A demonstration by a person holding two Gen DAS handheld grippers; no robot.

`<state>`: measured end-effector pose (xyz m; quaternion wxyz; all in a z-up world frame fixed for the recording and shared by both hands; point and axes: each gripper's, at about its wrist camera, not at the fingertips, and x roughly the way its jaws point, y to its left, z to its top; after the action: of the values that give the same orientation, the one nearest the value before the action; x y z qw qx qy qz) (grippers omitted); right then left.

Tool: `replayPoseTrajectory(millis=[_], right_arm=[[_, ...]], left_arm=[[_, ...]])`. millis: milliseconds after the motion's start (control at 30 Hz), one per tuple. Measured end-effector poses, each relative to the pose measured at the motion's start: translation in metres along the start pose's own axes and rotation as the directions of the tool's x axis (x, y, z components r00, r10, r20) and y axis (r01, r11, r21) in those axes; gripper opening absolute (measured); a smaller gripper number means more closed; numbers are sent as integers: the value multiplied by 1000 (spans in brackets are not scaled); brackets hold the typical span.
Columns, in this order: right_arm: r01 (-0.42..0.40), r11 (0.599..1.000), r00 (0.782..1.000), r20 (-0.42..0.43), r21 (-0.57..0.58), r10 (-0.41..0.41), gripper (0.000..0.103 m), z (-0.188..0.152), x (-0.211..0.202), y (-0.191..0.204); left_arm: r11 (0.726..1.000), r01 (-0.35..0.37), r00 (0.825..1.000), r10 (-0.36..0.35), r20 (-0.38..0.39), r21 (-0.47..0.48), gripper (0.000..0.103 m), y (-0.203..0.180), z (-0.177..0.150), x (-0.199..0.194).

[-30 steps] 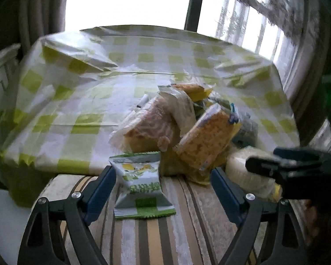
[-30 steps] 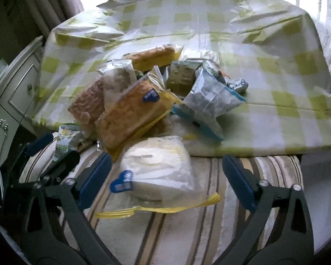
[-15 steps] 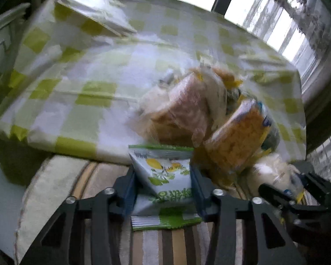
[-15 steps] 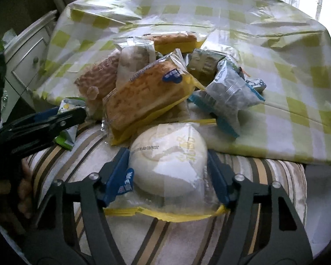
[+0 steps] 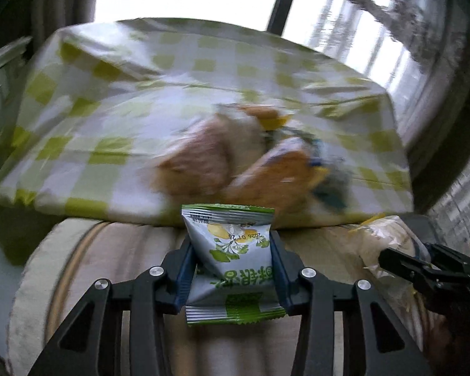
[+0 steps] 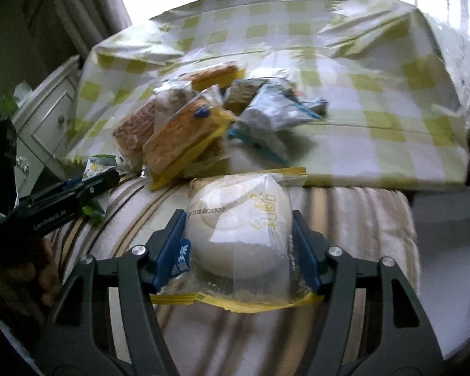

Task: Organize snacks
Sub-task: 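Carry both snacks to the white box and open both tools to drop them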

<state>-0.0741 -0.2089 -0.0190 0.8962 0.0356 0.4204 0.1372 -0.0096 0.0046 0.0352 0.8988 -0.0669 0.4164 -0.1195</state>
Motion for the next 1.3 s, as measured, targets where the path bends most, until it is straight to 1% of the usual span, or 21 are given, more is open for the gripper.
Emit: replayPoseTrajectory(millis=[67, 133, 200, 267, 367, 500, 567, 633, 733, 833, 933, 967, 1033, 1067, 1100, 1133, 1200, 1300], right_arm=[[14, 1000, 1000, 15, 28, -14, 68, -4, -11, -13], [24, 998, 999, 25, 59, -26, 68, -7, -19, -28], [43, 994, 998, 37, 96, -47, 68, -13, -28, -44], [63, 986, 996, 51, 152, -71, 68, -20, -40, -67], [112, 969, 990, 59, 221, -128, 68, -31, -55, -100], [171, 932, 980, 45, 320, -195, 68, -48, -68, -147], [199, 914, 974, 33, 354, -225, 68, -56, -71, -164], [224, 888, 968, 14, 402, -251, 68, -68, -75, -188], [267, 859, 956, -7, 437, -294, 68, -80, -77, -210], [308, 833, 943, -31, 459, -331, 69, -91, -79, -223], [331, 813, 935, -49, 478, -352, 70, -98, -80, -232], [341, 809, 931, -56, 479, -360, 70, -100, -81, -232], [373, 793, 917, -60, 482, -395, 72, -102, -83, -236], [384, 789, 911, -58, 480, -408, 75, -102, -84, -237], [398, 783, 903, -54, 478, -425, 83, -101, -87, -236], [403, 780, 899, -47, 478, -436, 90, -100, -88, -236], [420, 776, 884, -18, 470, -467, 92, -98, -93, -232], [421, 791, 878, 21, 444, -478, 92, -93, -97, -224]], left_arm=[[998, 42, 999, -42, -3, 38, 44, -18, 2, 2], [992, 105, 994, -104, -19, 72, 44, -43, 4, 7], [985, 142, 990, -139, -33, 97, 44, -61, 5, 11], [971, 191, 981, -186, -51, 140, 44, -90, 6, 15], [949, 247, 968, -235, -83, 194, 44, -124, 7, 23], [904, 330, 943, -302, -139, 271, 44, -179, 5, 36], [884, 359, 932, -324, -161, 299, 44, -201, 3, 41], [859, 395, 917, -346, -199, 325, 44, -227, -2, 49], [831, 436, 896, -368, -247, 346, 44, -257, -8, 58], [810, 466, 880, -380, -286, 356, 44, -277, -13, 67], [797, 488, 865, -387, -320, 356, 46, -289, -15, 73], [795, 491, 862, -386, -329, 356, 47, -290, -15, 74], [802, 480, 867, -371, -333, 356, 57, -293, -15, 77], [805, 476, 869, -369, -329, 355, 66, -293, -15, 79], [807, 477, 870, -374, -322, 348, 69, -290, -14, 78], [809, 478, 869, -379, -319, 342, 70, -289, -14, 78], [819, 470, 873, -376, -310, 330, 70, -284, -12, 78], [834, 460, 878, -374, -299, 306, 70, -274, -10, 76]])
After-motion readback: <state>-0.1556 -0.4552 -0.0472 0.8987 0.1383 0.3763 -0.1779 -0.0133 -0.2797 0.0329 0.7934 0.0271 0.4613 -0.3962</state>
